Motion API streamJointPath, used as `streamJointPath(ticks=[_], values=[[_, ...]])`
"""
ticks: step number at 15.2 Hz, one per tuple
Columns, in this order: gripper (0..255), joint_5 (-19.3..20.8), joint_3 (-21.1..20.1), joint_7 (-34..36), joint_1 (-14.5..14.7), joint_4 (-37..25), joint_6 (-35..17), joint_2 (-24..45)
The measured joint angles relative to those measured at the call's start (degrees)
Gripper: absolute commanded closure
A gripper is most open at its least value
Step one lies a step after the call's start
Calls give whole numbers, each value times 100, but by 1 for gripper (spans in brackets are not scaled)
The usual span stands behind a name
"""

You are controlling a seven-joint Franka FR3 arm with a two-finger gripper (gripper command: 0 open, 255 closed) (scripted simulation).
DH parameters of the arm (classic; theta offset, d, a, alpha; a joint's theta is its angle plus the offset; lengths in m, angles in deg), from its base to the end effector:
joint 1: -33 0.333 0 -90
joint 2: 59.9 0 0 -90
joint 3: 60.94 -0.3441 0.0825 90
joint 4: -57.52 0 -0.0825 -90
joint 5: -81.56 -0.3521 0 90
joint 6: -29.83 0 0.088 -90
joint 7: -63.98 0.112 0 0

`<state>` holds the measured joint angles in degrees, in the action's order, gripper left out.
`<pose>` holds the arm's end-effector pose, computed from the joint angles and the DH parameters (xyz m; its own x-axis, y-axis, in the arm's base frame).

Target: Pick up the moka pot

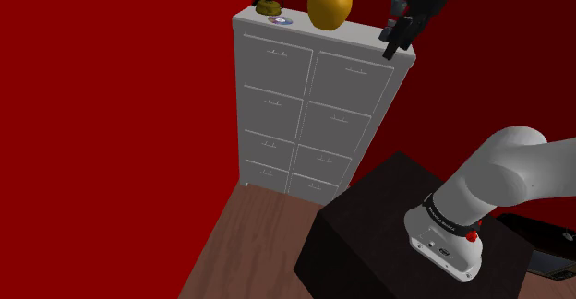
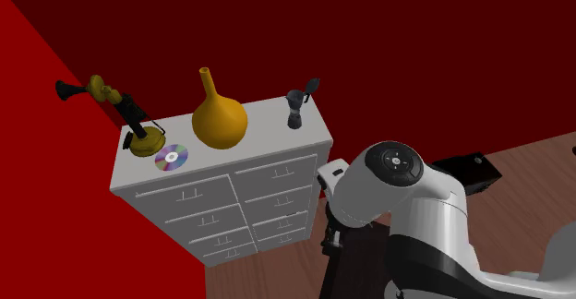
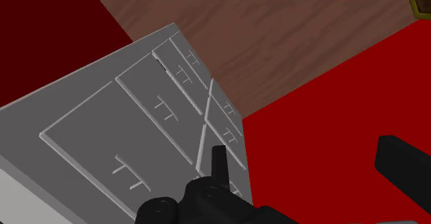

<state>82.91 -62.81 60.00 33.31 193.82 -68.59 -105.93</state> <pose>0.2650 0.0117 0.6137 0.9850 0.1038 0.1377 0.0968 -0.9937 0.0567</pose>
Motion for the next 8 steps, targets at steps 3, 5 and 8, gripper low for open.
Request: streamJointPath(ticks=[3, 5, 8], values=[[0, 93, 138, -153, -56, -113, -38, 152], [0, 204, 308, -348, -121, -326, -81, 407], [0, 375, 616, -709, -225, -679, -128, 801]])
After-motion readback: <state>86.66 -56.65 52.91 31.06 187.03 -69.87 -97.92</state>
